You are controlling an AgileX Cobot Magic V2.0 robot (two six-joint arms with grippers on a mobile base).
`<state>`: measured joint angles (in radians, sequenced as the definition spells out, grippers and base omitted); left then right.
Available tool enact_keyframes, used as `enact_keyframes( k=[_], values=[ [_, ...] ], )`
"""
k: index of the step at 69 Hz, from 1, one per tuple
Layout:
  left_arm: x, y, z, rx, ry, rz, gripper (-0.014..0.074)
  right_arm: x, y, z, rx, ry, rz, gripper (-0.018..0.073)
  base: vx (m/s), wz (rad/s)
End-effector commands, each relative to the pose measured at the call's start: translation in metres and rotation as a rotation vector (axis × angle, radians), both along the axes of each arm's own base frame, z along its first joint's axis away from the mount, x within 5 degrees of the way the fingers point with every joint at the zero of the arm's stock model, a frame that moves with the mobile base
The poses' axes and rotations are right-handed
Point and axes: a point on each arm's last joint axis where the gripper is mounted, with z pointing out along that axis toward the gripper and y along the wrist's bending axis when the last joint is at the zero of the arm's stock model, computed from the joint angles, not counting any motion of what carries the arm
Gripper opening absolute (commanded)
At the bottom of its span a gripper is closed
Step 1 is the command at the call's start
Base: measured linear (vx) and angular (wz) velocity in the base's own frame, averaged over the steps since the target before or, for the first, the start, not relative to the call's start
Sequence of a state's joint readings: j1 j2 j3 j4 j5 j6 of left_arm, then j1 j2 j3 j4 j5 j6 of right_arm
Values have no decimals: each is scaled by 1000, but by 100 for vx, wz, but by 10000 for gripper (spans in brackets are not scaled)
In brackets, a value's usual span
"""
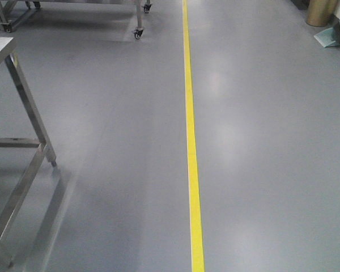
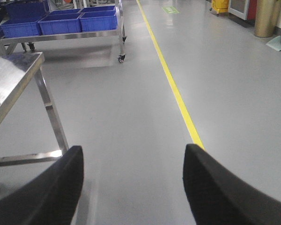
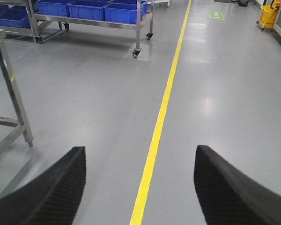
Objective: Move and align brake pads A on conveyor
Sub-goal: 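Drive the base along the yellow floor line past the steel racks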
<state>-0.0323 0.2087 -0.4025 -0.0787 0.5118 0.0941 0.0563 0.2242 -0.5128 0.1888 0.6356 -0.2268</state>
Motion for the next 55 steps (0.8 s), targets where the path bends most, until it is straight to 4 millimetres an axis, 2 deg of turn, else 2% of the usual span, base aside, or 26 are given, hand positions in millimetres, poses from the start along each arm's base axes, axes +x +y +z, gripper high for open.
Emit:
enact_keyframes(
  k=[1,55],
  values=[
    [2,0,13,-14,-81,0,433,1,-1,13,5,-78,-12,484,74,5],
    [2,0,13,-14,-81,0,433,1,-1,13,5,-78,-12,484,70,-10]
  ],
)
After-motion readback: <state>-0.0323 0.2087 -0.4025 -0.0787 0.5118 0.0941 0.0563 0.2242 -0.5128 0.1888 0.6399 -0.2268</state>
